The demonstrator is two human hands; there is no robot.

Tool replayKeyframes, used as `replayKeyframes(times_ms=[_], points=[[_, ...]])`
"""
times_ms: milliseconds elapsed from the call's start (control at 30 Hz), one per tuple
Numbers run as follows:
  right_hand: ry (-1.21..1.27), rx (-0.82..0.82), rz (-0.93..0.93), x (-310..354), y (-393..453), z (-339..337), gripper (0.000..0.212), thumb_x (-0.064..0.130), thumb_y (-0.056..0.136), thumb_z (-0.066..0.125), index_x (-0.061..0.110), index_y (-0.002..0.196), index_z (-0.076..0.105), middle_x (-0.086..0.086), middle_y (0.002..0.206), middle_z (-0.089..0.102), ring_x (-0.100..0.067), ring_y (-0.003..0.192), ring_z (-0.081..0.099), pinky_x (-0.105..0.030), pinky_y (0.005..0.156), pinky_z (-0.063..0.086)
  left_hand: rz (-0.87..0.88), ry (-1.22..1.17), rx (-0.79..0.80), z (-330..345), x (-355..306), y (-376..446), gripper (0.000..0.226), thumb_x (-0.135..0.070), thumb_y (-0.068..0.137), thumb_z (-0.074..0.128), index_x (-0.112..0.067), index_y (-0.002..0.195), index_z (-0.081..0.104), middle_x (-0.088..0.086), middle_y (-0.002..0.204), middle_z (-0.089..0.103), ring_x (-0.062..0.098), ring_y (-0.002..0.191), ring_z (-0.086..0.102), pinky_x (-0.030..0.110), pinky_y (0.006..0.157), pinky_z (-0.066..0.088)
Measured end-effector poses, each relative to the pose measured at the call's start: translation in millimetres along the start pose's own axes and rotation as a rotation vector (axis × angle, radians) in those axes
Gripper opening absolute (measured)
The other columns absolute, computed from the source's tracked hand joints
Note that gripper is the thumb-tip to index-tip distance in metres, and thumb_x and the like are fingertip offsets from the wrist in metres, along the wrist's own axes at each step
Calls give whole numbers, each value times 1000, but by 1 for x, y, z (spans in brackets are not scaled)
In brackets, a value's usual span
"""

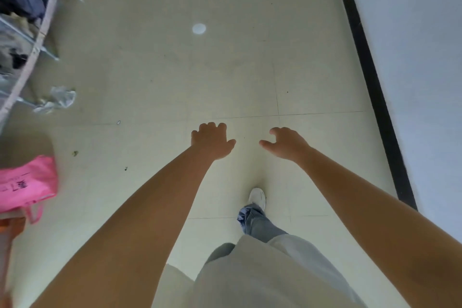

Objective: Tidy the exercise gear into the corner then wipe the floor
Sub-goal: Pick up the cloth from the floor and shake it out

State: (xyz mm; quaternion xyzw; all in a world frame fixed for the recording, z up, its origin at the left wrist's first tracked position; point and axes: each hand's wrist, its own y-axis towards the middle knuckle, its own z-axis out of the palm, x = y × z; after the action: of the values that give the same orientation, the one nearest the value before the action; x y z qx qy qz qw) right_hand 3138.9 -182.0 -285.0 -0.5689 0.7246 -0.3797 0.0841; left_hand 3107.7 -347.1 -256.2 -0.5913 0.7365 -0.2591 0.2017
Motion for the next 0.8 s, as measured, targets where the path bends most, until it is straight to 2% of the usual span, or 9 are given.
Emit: replayKeyframes(times_ms=[400,667,800], points=[[-103,1,2,121,229,-145,57,44,94,43,8,138,40,-13,141,44,-32,132,39,-41,106,37,-40,-43,27,-145,105,223,54,-44,98,33,-12,141,36,13,139,44,30,131,39,39,104,34],[-40,-57,44,232,384,-256,57,43,94,44,9,140,38,-14,141,44,-32,133,39,-42,107,35,28,4,22,-282,180,389,54,-44,98,33,-11,141,36,14,140,43,30,132,37,40,105,33],[-19,-37,70,262,448,-300,58,42,93,46,9,140,38,-13,141,44,-31,132,40,-42,107,36,62,29,47,-334,194,459,54,-44,98,33,-11,141,36,13,140,43,30,132,37,40,105,34]])
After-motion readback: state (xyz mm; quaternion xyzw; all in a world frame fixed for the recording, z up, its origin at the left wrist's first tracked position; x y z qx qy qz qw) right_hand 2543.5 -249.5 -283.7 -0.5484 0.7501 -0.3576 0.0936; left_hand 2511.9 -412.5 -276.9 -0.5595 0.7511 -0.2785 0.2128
